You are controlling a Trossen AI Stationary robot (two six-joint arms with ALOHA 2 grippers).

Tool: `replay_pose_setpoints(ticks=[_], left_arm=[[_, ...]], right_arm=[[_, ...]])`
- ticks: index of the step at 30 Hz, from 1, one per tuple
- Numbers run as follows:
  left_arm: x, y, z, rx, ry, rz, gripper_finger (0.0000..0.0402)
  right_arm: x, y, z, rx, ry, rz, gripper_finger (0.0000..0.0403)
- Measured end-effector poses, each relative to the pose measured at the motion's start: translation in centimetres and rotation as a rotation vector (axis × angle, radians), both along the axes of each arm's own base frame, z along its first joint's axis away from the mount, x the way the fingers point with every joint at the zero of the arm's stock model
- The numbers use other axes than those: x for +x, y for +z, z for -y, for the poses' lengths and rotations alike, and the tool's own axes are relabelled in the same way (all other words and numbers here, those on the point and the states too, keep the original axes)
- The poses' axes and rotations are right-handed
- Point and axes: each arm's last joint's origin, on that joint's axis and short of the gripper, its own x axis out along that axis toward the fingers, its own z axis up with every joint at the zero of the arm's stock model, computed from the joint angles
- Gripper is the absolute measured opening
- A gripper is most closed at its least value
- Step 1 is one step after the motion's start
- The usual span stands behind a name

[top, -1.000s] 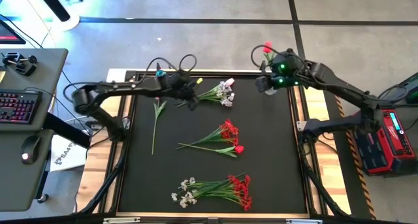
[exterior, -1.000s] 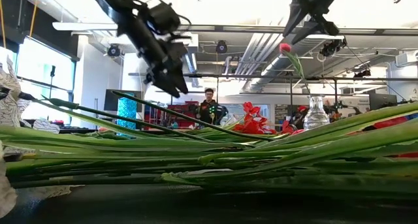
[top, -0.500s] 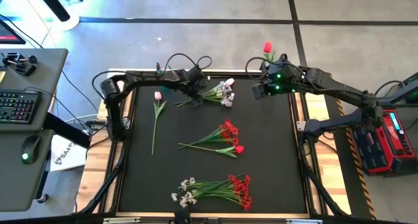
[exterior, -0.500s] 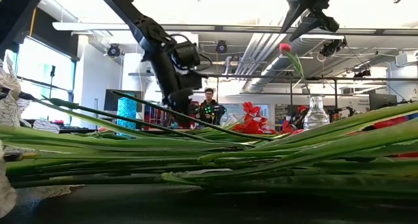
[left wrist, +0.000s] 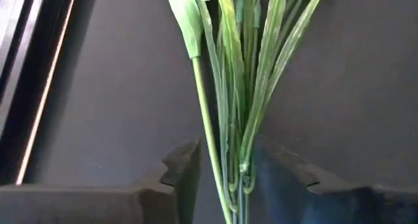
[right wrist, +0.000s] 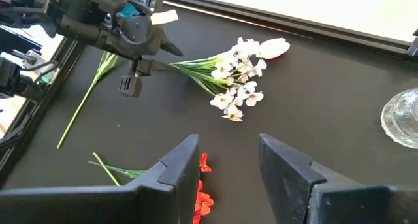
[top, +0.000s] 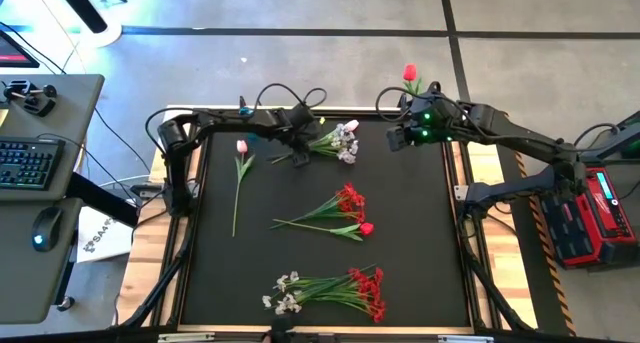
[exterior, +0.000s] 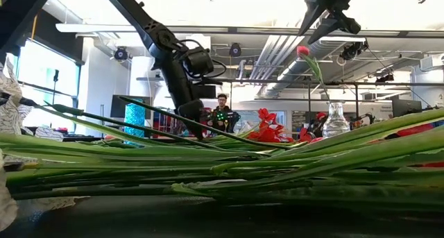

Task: Sort flowers into vase by color
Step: Put the top white flowers into the transparent vase

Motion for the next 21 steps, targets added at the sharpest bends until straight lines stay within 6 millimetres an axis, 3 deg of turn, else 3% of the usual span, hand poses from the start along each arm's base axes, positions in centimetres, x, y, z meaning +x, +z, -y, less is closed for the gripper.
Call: replay_pose_setpoints(ticks=[6,14,21], left_arm=[[-0.1,-0.1,-0.1,-0.028,-0.033,0.011,0.0100],[0.0,-2.0,-0.1,-0.059,-0.045,-0.041,0.0103],[0.2,-1.0,0.1,-0.060,-0.023,-0.035,0.0051]], right_arm=[[0.1,0.0,-0.2,0.008,0.003,0.003,0.0142],[0.4,0.0,-1.1,0.026,0.011,0.014,0.0142],[0.6,0.0,-1.9,0.026,0.006,0.014,0.0142]])
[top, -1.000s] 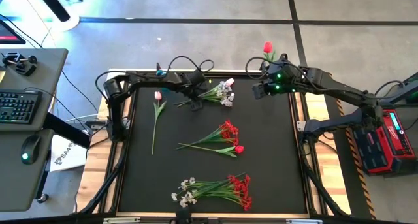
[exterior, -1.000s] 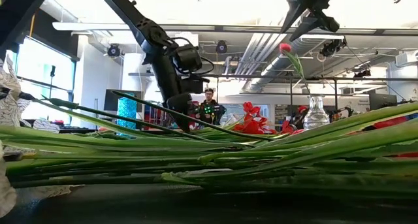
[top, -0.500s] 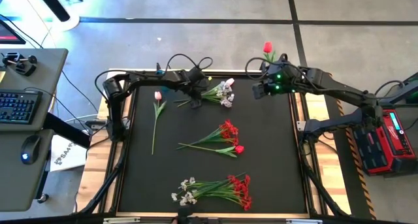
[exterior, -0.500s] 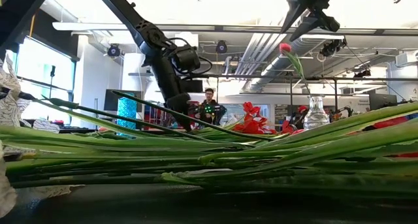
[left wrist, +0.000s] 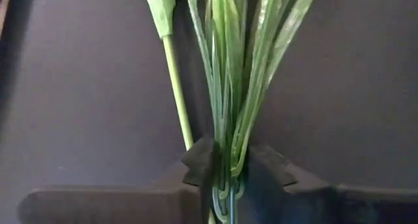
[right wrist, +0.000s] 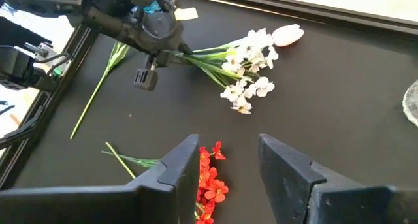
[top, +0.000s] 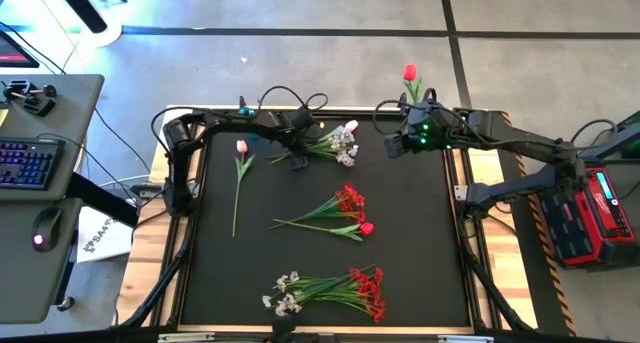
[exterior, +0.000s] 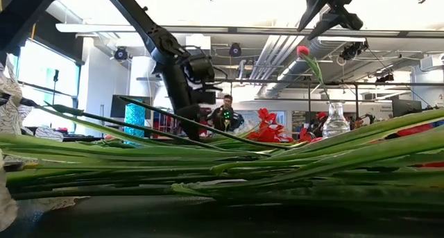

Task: Sort flowers into vase by color
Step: Put the top white flowers into the transparent vase

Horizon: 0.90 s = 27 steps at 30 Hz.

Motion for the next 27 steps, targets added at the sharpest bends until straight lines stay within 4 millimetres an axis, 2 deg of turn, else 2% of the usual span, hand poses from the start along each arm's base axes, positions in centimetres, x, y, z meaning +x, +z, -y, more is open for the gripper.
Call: replay_pose_setpoints(ticks=[4,8,15,21,27], left_arm=[[0.2,2.1,0.1,0.022,0.007,0.050,0.0020],[0.0,3.9,0.3,0.018,0.046,0.088,0.0006],[-0.5,9.8,0.9,-0.061,0.148,0.375,0.0002],[-0.9,15.3,1.6,-0.065,0.133,0.693,0.0001],[-0.6,18.6,3.0,-0.153,0.010,0.928,0.0001]], right_arm=[[0.0,0.0,-0.1,-0.004,-0.024,0.002,0.0142],[0.2,-0.2,0.0,-0.002,-0.028,-0.011,0.0142],[1.6,-2.0,-0.8,0.063,-0.032,0.011,0.0142],[3.5,-3.1,-2.1,0.056,-0.014,0.183,0.0142],[4.9,-1.9,-2.2,-0.150,-0.027,0.371,0.0152]])
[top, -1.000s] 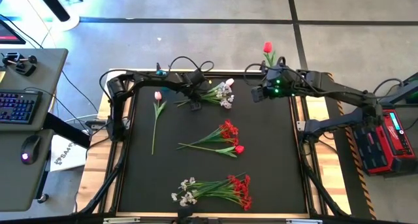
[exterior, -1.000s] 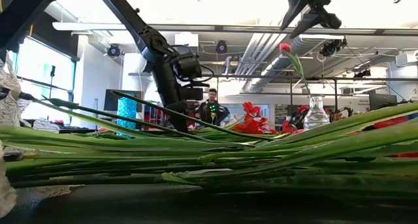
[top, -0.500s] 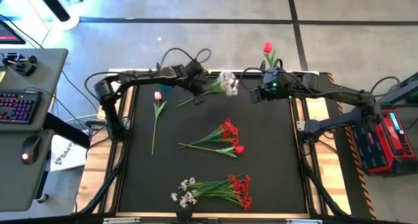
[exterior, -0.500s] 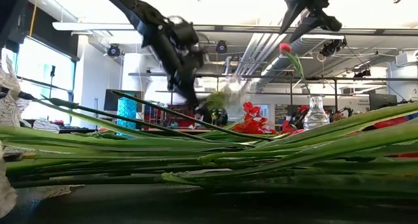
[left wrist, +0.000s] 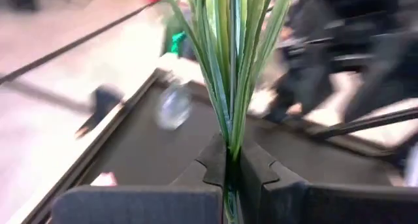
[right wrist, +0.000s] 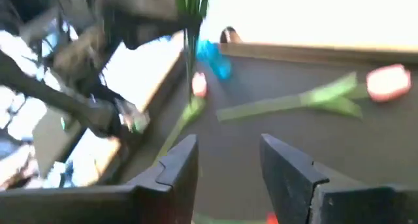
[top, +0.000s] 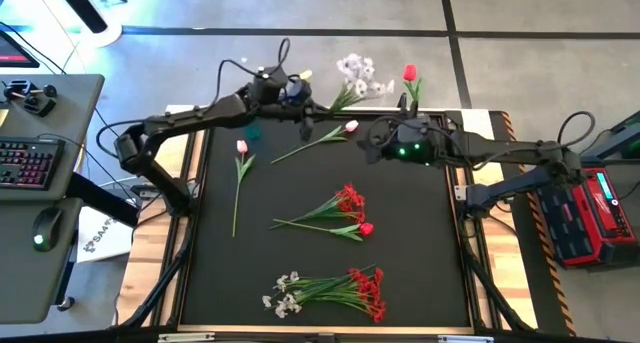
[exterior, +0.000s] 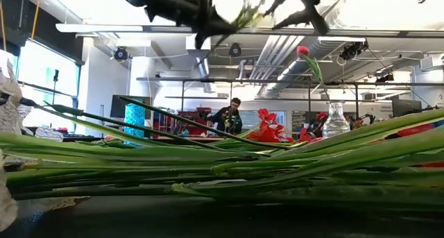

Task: Sort flowers into vase by color
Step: Put the top white flowers into the transparent vase

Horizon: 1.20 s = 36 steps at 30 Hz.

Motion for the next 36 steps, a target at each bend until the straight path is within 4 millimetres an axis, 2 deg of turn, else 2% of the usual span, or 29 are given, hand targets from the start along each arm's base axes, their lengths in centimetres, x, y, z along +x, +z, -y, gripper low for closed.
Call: replay_pose_setpoints(ticks=[4,7,13,18,22,26,33,36], left_arm=[[1.0,0.7,1.7,0.014,-0.122,0.083,0.0001],[1.7,1.0,3.0,0.027,-0.165,0.122,0.0002],[2.2,1.5,4.1,0.022,-0.195,0.174,0.0004],[2.4,1.6,4.6,0.005,-0.206,0.182,0.0005],[2.6,1.6,5.3,0.001,-0.246,0.182,0.0005],[2.8,1.5,6.1,0.009,-0.268,0.176,0.0005],[3.0,1.1,6.6,0.012,-0.267,0.152,0.0010],[3.0,0.7,6.4,0.004,-0.221,0.104,0.0028]], right_arm=[[0.5,1.5,0.2,-0.176,-0.020,0.083,0.0168],[0.7,2.3,0.1,-0.284,0.039,0.122,0.0185],[0.9,2.5,-0.2,-0.320,0.165,0.127,0.0218],[1.0,2.6,-0.3,-0.347,0.212,0.129,0.0217],[1.0,3.2,-0.2,-0.399,0.213,0.170,0.0192],[1.1,3.3,-0.3,-0.409,0.218,0.185,0.0147],[0.9,2.9,-0.3,-0.374,0.251,0.144,0.0015],[0.8,2.5,-0.3,-0.358,0.233,0.085,0.0017]])
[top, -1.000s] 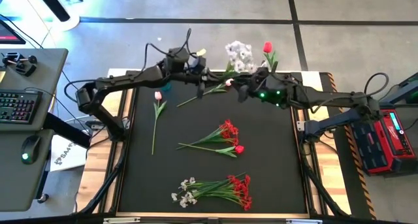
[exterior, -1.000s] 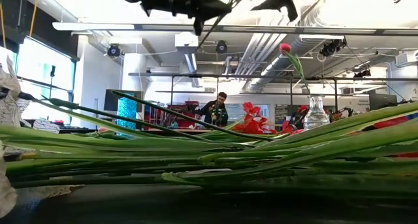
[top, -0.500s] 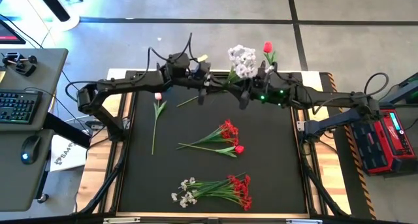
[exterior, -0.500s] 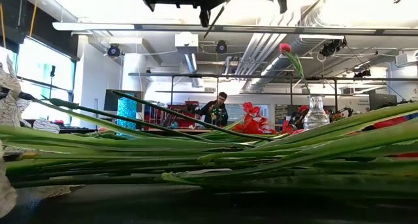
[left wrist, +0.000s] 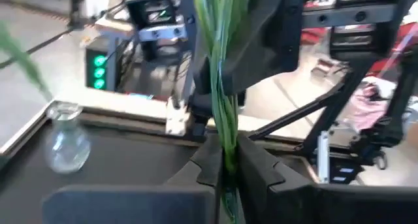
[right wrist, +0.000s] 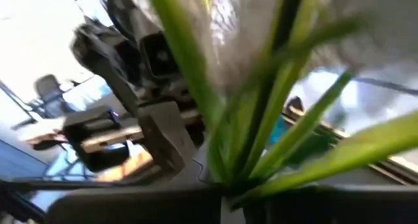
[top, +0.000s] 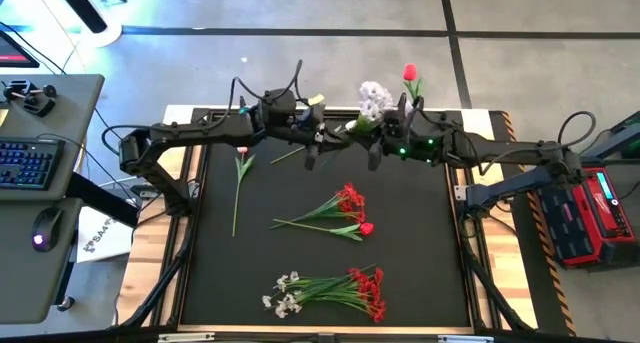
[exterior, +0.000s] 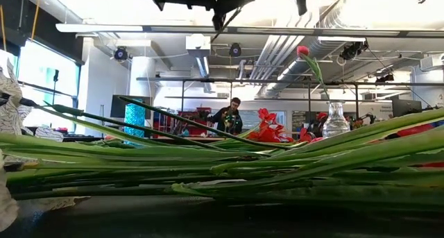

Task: Sort flowers into vase by color
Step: Put the top white flowers into the transparent vase

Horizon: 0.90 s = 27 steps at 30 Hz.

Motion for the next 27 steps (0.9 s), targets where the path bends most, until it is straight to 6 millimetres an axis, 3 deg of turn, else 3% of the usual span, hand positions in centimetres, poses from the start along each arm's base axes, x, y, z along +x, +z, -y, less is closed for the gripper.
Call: replay_pose_setpoints(ticks=[11,18,27], left_arm=[[-1.2,-2.5,-1.1,0.034,0.128,-0.281,0.0104],[-1.4,-2.9,-1.3,0.054,0.211,-0.336,0.0110],[-1.6,-3.2,-1.3,0.070,0.210,-0.374,0.0110]], right_arm=[[-3.4,0.7,1.1,-0.038,-0.364,-0.427,0.0003],[-6.4,1.2,3.0,0.015,-0.658,-0.486,0.0001],[-10.0,2.5,5.3,0.010,-0.809,-0.470,0.0001]])
